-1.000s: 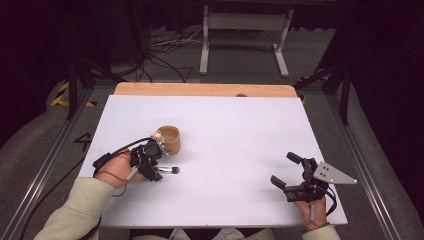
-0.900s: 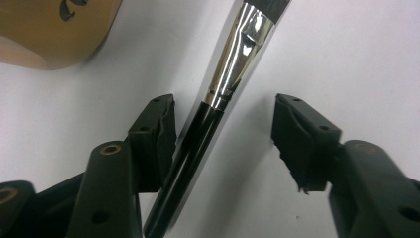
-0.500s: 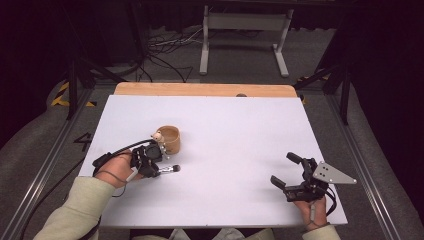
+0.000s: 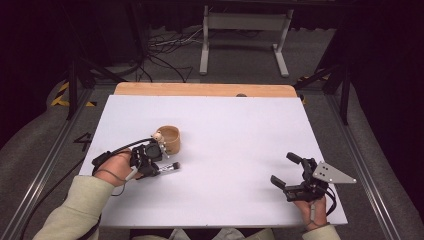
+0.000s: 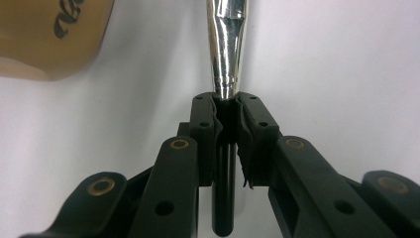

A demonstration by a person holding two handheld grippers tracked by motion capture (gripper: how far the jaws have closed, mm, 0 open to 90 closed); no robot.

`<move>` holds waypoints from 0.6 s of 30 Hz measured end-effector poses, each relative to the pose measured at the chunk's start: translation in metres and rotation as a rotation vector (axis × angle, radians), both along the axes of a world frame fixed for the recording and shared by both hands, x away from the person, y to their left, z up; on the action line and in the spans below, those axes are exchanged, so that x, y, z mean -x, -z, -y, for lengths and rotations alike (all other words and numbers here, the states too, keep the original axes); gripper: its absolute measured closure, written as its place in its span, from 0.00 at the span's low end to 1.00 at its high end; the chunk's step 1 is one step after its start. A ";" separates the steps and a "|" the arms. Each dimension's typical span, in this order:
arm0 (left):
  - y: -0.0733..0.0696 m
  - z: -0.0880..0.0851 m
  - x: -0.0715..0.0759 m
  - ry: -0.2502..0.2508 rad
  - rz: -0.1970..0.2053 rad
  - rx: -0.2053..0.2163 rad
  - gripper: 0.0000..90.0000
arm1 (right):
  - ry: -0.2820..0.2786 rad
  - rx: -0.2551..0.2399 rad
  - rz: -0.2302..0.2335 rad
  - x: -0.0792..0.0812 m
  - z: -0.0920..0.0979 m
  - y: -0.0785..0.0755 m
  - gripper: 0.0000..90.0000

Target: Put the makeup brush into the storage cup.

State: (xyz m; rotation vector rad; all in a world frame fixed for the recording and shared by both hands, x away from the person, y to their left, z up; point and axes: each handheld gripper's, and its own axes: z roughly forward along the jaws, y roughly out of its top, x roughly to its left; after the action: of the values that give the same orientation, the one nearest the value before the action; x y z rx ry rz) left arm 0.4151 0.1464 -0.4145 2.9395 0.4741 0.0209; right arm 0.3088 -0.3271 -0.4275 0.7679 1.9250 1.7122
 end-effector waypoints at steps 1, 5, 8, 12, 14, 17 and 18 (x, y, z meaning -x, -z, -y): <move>-0.002 0.000 0.000 0.001 0.002 0.004 0.88 | 0.002 0.002 0.001 0.000 0.000 0.000 0.00; -0.013 -0.001 0.002 -0.002 0.008 0.043 0.88 | 0.003 0.000 -0.002 0.000 0.001 0.001 0.00; -0.021 -0.002 0.003 -0.017 0.010 0.080 0.88 | 0.004 -0.001 -0.005 0.000 0.001 0.001 0.01; -0.033 -0.003 0.004 -0.023 0.026 0.137 0.88 | 0.005 -0.001 -0.005 0.000 0.001 0.001 0.01; -0.037 -0.004 0.006 -0.028 0.036 0.164 0.88 | 0.006 -0.003 -0.006 0.000 0.001 0.001 0.01; -0.045 -0.007 0.007 -0.028 0.055 0.208 0.88 | 0.006 -0.003 -0.007 0.000 0.001 0.001 0.01; -0.047 -0.007 0.009 -0.031 0.061 0.216 0.88 | 0.007 -0.002 -0.007 0.000 0.001 0.001 0.01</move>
State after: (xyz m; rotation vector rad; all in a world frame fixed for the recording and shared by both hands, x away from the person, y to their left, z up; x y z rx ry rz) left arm 0.4065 0.1533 -0.3672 2.7123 0.4799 0.0588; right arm 0.3091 -0.3286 -0.4285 0.7817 1.9235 1.7094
